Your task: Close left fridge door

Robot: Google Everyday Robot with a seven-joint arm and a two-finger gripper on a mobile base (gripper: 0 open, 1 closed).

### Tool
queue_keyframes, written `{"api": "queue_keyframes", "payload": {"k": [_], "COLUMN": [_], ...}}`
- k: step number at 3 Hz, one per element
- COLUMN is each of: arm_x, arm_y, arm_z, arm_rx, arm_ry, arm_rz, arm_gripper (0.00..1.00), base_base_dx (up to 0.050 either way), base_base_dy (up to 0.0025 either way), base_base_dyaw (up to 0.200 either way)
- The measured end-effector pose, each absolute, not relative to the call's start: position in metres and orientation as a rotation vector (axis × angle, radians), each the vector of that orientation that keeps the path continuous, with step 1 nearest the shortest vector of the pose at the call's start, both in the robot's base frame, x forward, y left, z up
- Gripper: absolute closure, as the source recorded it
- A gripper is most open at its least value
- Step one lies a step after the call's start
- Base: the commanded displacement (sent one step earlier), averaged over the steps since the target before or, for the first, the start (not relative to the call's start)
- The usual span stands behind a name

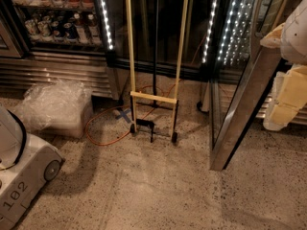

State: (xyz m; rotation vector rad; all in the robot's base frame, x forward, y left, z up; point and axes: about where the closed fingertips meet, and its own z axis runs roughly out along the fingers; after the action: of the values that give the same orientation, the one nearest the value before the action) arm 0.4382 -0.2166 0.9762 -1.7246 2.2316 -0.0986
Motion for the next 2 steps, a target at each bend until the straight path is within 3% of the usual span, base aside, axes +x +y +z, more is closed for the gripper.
{"api": "queue_keyframes", "payload": {"k": [1,2], "arm_x": [0.4382,0.4382], "arm_y": [-0.2166,-0.2166], "arm_z": [0.9762,0.9762], "arm_rx": [-1.725,-1.725], "arm_ry": [2.232,2.232], "arm_rz": [-0.099,-0.099], "arm_gripper": [0.00,0.00], "base_base_dx": [0.000,0.000], "base_base_dy": [0.00000,0.00000], "base_base_dyaw": [0.192,0.000]}}
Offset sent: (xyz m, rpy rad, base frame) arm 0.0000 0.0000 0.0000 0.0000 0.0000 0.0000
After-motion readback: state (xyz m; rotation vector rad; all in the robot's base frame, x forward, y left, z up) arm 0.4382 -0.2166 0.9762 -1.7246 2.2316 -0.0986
